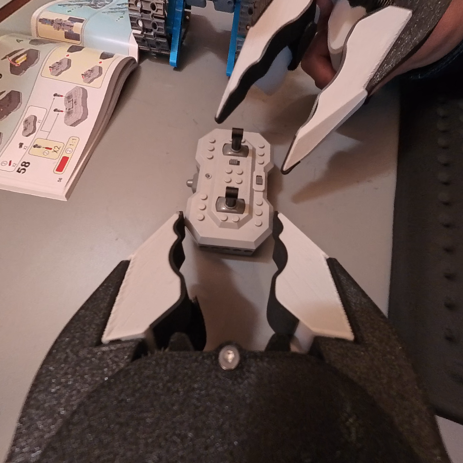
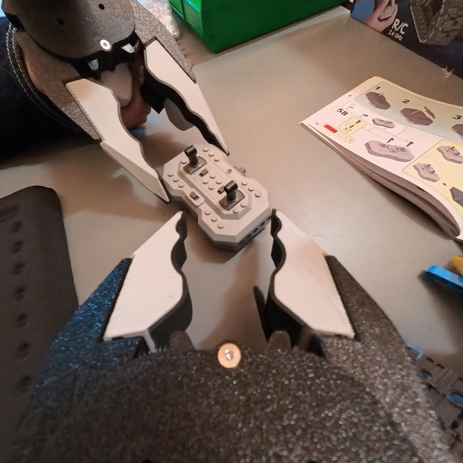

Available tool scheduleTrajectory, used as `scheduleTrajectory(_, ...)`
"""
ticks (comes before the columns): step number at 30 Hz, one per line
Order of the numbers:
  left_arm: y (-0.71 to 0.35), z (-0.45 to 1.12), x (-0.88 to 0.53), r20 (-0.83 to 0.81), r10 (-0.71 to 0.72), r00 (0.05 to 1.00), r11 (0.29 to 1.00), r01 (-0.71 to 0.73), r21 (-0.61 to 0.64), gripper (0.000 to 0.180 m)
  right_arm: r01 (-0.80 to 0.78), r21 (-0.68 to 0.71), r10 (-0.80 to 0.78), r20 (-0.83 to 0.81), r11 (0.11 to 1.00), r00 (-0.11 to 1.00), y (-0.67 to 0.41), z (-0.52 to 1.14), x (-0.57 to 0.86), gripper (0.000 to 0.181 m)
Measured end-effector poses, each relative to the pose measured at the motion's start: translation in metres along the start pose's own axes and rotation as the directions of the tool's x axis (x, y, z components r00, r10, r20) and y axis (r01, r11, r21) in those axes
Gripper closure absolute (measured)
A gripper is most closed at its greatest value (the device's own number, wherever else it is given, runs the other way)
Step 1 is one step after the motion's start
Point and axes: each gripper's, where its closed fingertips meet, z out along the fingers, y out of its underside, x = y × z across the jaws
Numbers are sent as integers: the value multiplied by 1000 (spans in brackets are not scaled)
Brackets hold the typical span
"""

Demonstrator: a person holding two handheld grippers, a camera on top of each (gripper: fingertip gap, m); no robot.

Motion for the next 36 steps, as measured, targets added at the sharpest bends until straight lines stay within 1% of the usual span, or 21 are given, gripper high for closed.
scheduleTrajectory(4, -1, 1, 0, 3, -2, 1000, 1000, 2, 0, 111, -16, 2, 16, 18, 1000, 1000, 0, 1, -3, 116)
scheduleTrajectory(6, -1, 1, 1, 6, -4, 1000, 1000, 4, 0, 111, -34, 4, 34, 5, 999, 999, -1, 1, 0, 118)
scheduleTrajectory(10, -3, 5, 2, 21, -12, 1000, 1000, 12, 1, 111, -98, 7, 99, -33, 995, 995, -2, 3, 6, 117)
scheduleTrajectory(20, -5, 7, 4, 35, -2, 999, 1000, 2, 2, 111, -95, 5, 95, -81, 995, 992, -2, 1, 13, 117)
scheduleTrajectory(34, -6, 9, 3, 43, -17, 999, 1000, 17, 1, 110, -154, 7, 154, -43, 988, 987, -1, 2, 13, 120)
scheduleTrajectory(36, -6, 9, 3, 43, -16, 999, 1000, 16, 2, 110, -153, 13, 153, -44, 988, 987, -2, 1, 13, 116)
